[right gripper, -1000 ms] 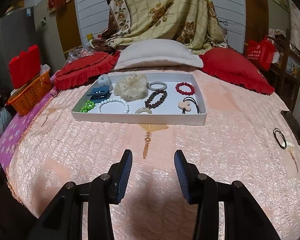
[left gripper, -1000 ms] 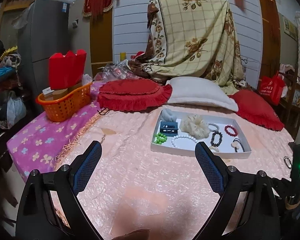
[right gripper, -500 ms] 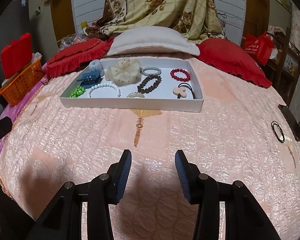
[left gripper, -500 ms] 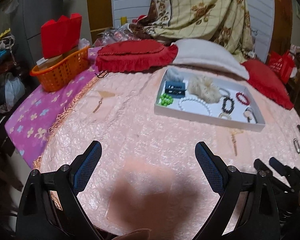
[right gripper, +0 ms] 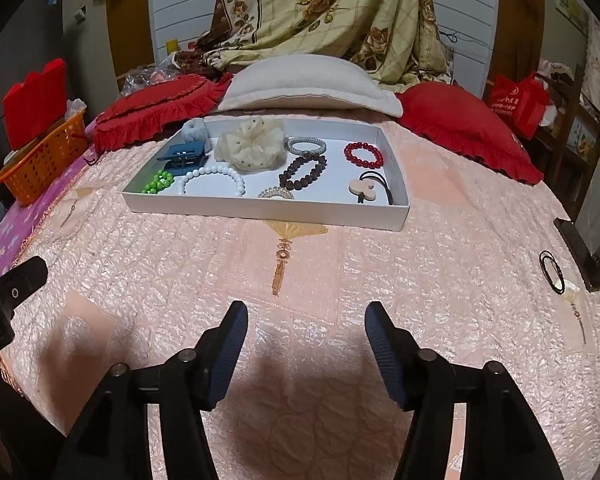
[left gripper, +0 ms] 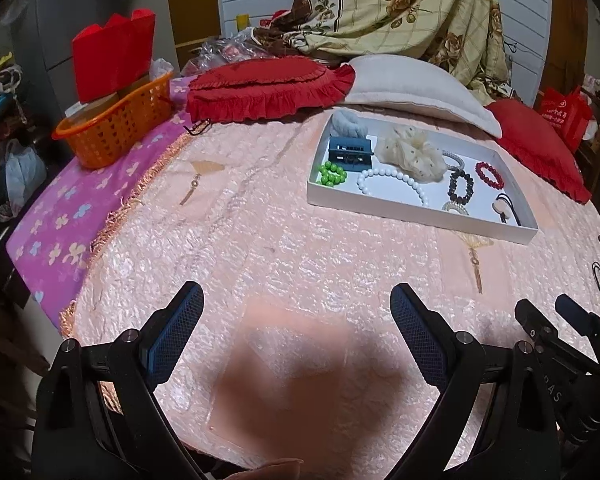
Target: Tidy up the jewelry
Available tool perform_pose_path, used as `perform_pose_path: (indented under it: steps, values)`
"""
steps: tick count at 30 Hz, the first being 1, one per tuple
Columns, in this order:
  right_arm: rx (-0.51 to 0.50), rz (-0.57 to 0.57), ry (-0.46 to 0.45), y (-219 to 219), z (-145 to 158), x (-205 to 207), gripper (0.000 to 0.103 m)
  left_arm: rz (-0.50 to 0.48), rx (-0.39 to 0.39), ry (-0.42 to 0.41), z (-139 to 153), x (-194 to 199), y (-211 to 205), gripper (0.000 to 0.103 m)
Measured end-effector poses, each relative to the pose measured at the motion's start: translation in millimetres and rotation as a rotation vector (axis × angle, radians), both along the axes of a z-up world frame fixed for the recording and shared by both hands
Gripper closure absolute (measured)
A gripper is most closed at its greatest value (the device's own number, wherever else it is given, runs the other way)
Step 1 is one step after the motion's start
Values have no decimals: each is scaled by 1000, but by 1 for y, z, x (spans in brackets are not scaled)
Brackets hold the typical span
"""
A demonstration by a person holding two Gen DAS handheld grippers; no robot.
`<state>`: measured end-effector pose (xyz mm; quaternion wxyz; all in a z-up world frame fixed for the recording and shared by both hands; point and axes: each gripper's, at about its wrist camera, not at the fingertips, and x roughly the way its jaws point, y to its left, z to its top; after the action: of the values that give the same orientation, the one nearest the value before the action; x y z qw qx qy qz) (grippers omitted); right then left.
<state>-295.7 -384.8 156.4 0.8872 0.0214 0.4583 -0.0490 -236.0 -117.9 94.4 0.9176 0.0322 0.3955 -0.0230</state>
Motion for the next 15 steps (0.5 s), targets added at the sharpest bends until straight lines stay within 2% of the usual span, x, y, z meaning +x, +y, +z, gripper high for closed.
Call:
perform_pose_path:
  steps: [9, 15]
  values:
    - [-7, 14, 1, 4, 2, 3, 44, -4, -18, 20, -3, 2, 2, 9]
    - [-15, 2, 2, 1, 3, 5, 43, -11, -14, 73, -14, 7, 0, 9]
